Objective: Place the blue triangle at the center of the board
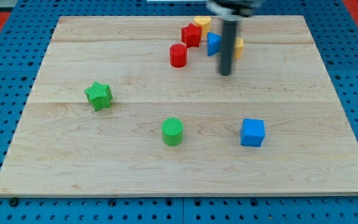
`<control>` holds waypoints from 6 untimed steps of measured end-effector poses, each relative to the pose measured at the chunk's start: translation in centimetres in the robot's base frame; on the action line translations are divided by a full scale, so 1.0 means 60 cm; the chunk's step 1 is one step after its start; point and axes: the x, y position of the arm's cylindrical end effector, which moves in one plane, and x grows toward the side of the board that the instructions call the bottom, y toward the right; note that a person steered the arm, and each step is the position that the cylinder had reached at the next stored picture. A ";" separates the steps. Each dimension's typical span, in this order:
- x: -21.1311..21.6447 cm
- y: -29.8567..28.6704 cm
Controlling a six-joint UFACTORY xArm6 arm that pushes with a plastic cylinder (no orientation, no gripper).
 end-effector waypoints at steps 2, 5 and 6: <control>-0.220 0.081; -0.049 -0.194; -0.047 -0.189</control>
